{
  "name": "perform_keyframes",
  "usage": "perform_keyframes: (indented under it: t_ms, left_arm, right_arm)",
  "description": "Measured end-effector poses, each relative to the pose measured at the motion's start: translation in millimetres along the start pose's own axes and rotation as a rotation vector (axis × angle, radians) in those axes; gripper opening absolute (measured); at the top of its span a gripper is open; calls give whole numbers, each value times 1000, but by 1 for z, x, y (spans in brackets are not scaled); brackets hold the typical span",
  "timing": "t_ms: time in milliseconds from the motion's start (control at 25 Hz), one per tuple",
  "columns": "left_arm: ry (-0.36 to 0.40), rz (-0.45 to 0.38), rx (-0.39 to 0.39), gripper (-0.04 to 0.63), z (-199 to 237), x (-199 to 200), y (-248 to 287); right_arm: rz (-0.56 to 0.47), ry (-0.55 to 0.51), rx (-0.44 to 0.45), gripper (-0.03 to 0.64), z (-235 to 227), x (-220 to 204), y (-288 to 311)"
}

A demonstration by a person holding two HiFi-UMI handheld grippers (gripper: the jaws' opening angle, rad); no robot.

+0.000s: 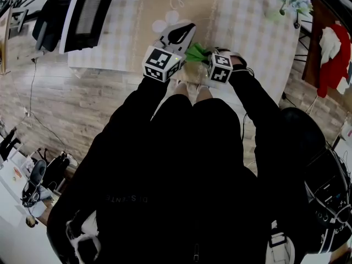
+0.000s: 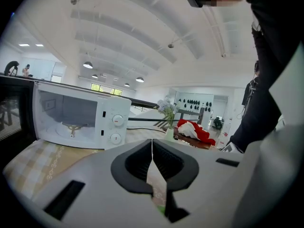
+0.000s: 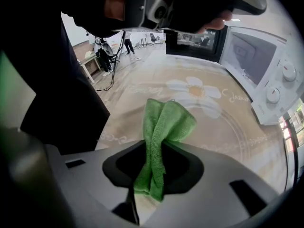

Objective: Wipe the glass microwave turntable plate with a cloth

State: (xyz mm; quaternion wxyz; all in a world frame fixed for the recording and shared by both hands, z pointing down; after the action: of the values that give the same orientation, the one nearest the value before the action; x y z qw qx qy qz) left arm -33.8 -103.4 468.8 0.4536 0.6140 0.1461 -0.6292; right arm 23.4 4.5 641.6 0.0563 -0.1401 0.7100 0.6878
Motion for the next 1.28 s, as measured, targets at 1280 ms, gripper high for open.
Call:
perform_keyframes:
  t_ms: [1280]
  left_arm:
    - [21, 12, -33, 21, -6, 4, 15]
  right_arm:
    - [-70, 227, 109, 115, -46, -29, -47]
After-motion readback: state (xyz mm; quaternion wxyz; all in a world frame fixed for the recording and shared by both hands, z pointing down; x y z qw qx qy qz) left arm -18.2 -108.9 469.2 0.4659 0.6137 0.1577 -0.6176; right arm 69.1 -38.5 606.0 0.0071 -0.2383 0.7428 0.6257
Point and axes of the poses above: the fingertips, and each gripper's own axes: y forward along the fingers, z to its left, x out of its top, the point moved 3 cm from there along -y, backward along the fingers, and after that the axes turned 7 degrees about z, right-handed, at the moved point
